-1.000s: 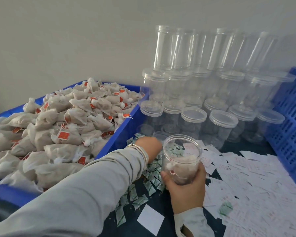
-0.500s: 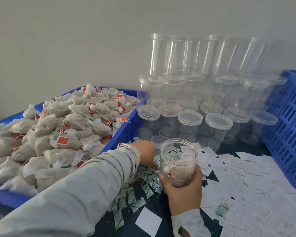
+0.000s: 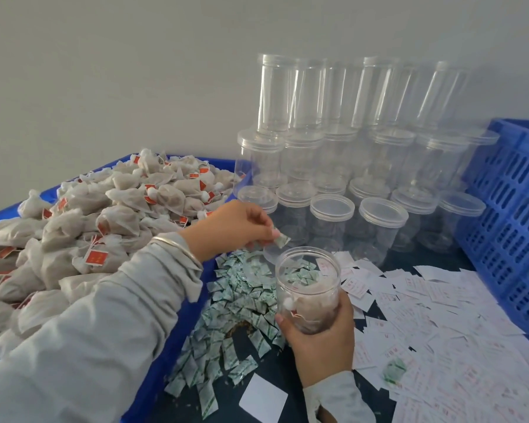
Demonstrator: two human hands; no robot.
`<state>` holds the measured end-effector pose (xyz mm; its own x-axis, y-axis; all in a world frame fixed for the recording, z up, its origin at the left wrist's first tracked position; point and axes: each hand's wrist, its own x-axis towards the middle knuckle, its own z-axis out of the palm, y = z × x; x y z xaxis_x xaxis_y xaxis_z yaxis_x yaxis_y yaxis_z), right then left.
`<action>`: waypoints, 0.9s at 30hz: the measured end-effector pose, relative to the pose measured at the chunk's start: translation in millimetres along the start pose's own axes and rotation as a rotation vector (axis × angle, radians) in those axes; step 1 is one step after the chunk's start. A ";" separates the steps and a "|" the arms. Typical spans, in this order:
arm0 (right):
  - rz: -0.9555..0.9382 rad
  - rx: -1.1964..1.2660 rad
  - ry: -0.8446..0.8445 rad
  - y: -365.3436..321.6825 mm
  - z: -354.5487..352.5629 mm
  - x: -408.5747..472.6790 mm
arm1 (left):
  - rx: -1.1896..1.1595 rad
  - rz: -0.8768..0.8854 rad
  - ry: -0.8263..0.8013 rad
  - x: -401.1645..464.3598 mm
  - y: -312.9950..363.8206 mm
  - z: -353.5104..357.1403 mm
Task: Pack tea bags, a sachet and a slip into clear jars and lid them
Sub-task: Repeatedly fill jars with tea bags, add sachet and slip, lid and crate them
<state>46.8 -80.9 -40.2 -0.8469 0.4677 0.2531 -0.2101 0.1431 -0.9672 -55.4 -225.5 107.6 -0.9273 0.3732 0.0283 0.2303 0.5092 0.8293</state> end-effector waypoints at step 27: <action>-0.078 -0.767 -0.224 -25.6 -118.3 93.1 | 0.107 0.160 -0.071 2.2 32.1 69.8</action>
<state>31.1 62.2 10.9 -0.9387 0.2570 0.2297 0.0529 0.7658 -0.6409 -29.5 -154.2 95.3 -0.8539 0.5080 0.1126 0.4067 0.5166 0.7535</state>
